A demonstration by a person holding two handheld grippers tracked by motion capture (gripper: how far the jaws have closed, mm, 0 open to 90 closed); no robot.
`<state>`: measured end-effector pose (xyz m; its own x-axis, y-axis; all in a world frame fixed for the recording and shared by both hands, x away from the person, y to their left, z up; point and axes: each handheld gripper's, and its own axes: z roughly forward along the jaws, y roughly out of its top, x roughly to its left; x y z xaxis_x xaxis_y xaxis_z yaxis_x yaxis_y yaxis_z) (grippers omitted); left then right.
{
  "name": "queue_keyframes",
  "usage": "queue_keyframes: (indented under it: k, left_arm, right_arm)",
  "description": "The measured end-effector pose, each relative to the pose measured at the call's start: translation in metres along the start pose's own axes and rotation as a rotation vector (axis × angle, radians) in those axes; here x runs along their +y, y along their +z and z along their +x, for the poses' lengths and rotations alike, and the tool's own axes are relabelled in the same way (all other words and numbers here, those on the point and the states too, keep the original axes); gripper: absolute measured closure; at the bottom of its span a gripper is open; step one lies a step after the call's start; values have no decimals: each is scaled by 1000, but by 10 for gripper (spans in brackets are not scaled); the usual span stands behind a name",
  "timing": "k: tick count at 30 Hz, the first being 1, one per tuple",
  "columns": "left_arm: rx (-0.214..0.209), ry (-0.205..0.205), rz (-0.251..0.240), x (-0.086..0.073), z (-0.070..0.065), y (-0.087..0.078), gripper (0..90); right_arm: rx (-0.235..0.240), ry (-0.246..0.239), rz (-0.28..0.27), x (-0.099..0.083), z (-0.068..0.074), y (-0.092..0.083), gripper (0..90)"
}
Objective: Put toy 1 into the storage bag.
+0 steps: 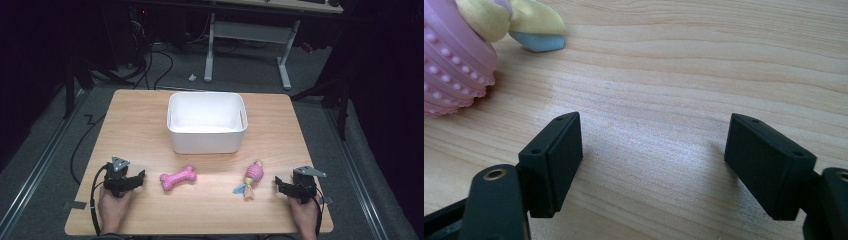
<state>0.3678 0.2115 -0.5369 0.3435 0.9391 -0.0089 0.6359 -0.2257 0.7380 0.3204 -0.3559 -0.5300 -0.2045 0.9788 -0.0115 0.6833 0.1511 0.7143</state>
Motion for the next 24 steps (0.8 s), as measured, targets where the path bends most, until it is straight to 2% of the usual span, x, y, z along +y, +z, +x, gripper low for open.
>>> queue_keyframes:
  k: [24]
  left_arm:
    - [-20, 14, 2, 0, 1, 0, 235]
  right_arm:
    - [-3, 3, 1, 0, 0, 0, 243]
